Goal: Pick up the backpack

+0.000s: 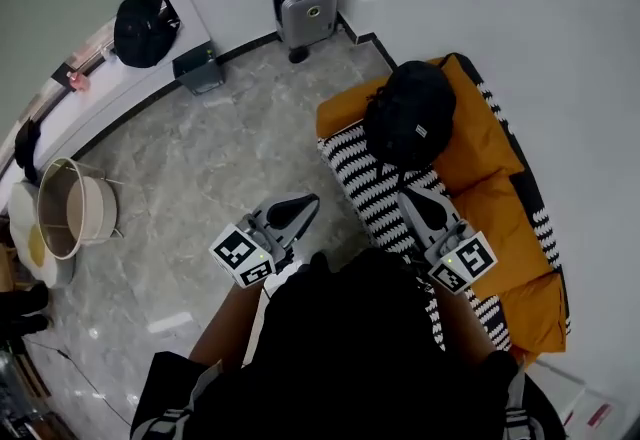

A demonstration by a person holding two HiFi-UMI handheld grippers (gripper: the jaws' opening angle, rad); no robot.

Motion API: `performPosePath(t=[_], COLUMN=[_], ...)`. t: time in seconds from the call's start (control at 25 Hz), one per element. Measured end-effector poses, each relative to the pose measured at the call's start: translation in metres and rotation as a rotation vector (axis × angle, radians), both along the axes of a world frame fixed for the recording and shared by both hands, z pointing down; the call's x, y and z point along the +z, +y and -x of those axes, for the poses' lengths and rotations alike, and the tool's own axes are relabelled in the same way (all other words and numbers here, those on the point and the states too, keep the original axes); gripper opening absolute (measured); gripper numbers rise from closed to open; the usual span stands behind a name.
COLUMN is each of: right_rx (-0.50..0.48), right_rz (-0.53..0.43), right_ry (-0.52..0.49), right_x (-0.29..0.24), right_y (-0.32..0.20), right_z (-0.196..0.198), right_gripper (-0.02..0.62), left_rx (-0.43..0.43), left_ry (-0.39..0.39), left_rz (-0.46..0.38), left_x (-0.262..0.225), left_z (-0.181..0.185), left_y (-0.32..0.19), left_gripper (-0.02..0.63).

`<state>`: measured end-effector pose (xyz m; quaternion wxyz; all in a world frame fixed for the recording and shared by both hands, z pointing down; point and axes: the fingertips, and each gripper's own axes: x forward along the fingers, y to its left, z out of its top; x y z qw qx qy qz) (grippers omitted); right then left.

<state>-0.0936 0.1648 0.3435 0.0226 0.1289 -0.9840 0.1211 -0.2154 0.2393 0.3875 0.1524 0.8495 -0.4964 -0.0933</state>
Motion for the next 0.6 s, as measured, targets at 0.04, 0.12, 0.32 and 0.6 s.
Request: performPosePath(t=[0.04,0.12,0.32,0.6], right_rx=[0.014,0.05,0.175,0.273], right_rz=[-0.001,-0.002,0.021,0.044], right_ry=[0.004,0.02,0.025,-0.004], right_x=[0.001,0.006,0.024,0.035], right_y=[-0.005,-0.018,-0.069,-0.148], right_z=[-0.002,-0.011,-0.038,-0.059], right_gripper=[0.028,0.028,0.028,0.028], left_rx=[0.016,0.05,0.188,0.299], left_ry=[0.001,-0.004,-0.109,-0.201], left_rz=[0.004,0.012,0.032,0.089], left_x=[0.003,0.009,0.023,0.037], left_z=[0.001,-0.003,-0.028,-0.039], left_y=[-0.008,-0.028,-0.086,-0.166], left_gripper=[0.023,0.023,0.025,0.025])
